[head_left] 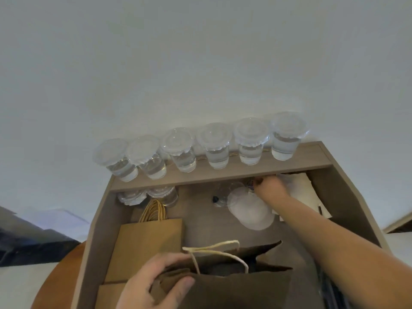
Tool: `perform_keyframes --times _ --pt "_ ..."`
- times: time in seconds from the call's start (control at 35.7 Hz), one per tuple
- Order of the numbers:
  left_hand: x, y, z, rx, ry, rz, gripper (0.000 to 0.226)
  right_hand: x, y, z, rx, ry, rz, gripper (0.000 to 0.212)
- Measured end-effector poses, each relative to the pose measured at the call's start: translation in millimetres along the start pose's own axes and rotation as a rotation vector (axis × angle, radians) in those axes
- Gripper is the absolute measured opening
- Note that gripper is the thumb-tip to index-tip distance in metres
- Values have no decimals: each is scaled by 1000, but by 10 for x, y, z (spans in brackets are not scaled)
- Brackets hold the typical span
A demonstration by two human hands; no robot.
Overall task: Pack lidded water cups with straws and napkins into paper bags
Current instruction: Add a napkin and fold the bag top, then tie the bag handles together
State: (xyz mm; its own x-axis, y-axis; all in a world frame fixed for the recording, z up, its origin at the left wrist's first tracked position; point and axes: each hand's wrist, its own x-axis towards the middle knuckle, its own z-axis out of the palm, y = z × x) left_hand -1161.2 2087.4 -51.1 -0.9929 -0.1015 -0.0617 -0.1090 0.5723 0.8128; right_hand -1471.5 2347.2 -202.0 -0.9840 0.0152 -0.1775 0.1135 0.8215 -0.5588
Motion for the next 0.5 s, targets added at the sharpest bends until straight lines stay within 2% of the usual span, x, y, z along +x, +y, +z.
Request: perform_keyframes --times 0.06,0.11,0.22,0.36,0.5 --pt "-18 7 -13 21 -5 33 42 56 -5 3 -87 -11 8 14" --pt "-29 3 -7 32 7 44 42 86 -11 8 -178 0 2 21" --pt "-52 -36 42 35 33 55 41 59 -31 34 -205 55 -48 19" --pt "-55 -71 43 41 32 59 49 51 -48 4 -284 3 -77 31" --pt "-28 -56 47 80 27 66 44 37 -100 -9 -327 21 -68 28"
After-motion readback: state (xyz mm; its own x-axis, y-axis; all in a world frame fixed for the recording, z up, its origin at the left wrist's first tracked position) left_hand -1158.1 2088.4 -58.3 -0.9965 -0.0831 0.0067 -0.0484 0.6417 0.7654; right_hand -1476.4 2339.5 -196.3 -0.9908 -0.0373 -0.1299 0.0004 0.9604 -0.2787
